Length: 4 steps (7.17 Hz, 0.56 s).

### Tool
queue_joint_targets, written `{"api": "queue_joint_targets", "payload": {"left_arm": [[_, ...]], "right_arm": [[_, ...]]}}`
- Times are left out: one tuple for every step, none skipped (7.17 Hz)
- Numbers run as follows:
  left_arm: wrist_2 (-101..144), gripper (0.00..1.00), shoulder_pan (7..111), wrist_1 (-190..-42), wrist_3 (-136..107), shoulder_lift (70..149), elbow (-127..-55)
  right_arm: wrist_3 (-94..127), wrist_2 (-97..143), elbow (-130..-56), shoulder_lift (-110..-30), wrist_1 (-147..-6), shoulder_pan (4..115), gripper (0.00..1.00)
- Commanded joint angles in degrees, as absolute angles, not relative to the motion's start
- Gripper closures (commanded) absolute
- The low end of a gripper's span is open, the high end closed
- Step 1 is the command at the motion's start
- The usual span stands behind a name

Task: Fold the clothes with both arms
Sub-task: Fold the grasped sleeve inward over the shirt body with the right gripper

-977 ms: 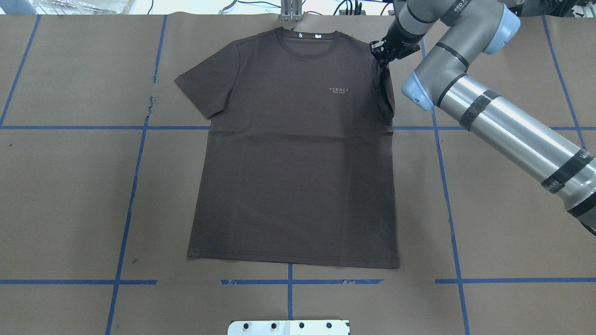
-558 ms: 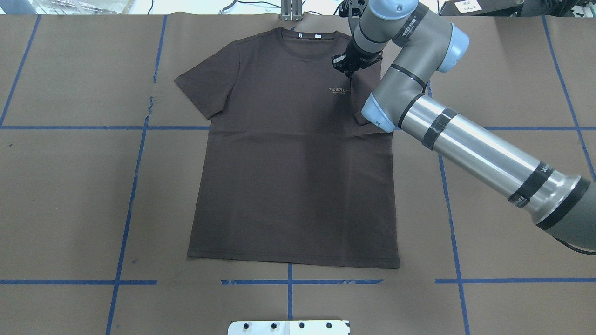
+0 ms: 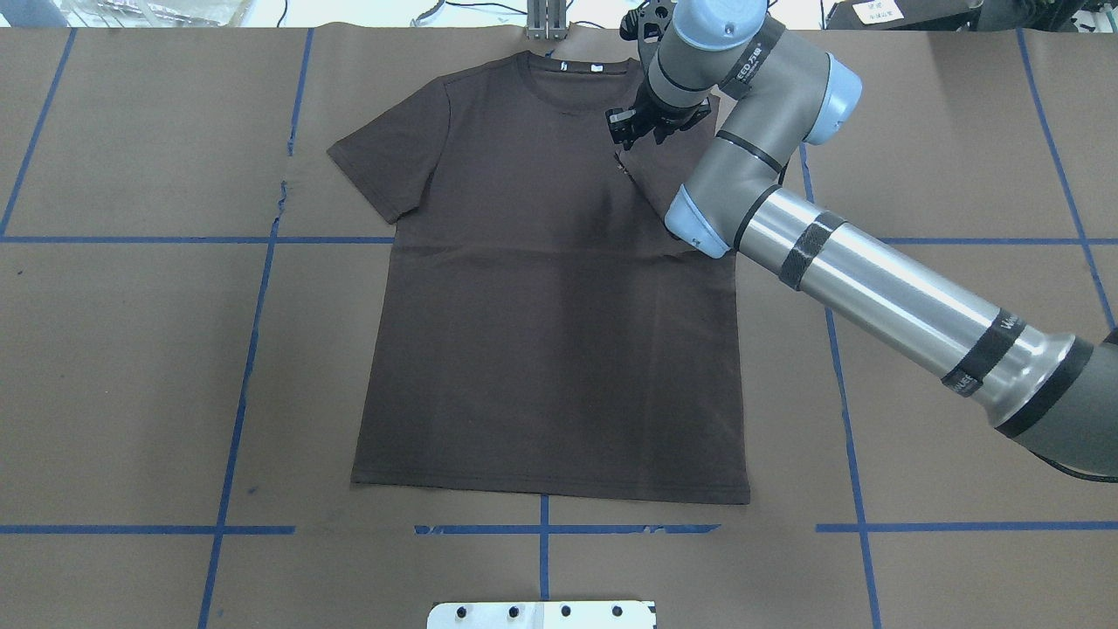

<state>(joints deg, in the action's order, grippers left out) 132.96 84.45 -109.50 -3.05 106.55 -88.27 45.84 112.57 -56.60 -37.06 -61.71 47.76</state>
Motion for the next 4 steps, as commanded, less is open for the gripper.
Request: {"api": "queue_joint_targets", "payload": {"left_arm": [[132.37, 0.0, 77.4, -111.78, -20.26, 110.63, -87.71], [129.23, 0.0, 73.52, -118.06, -31.35, 111.61, -87.8], [125.2, 0.0, 67.73, -122.21, -40.69, 112.4, -87.37], [119.07, 0.0, 62.72, -123.39, -46.26, 114.07, -86.67]], "right_arm": [[51.04, 119.56, -58.35, -38.22, -63.36, 49.64, 0.0], [51.15, 123.8, -64.8, -41.54, -71.55, 51.66, 0.0], [50.54, 124.19, -73.3, -44.1, -82.77, 52.72, 0.0], [50.28, 124.97, -78.78, -46.3, -88.62, 54.04, 0.0]]}}
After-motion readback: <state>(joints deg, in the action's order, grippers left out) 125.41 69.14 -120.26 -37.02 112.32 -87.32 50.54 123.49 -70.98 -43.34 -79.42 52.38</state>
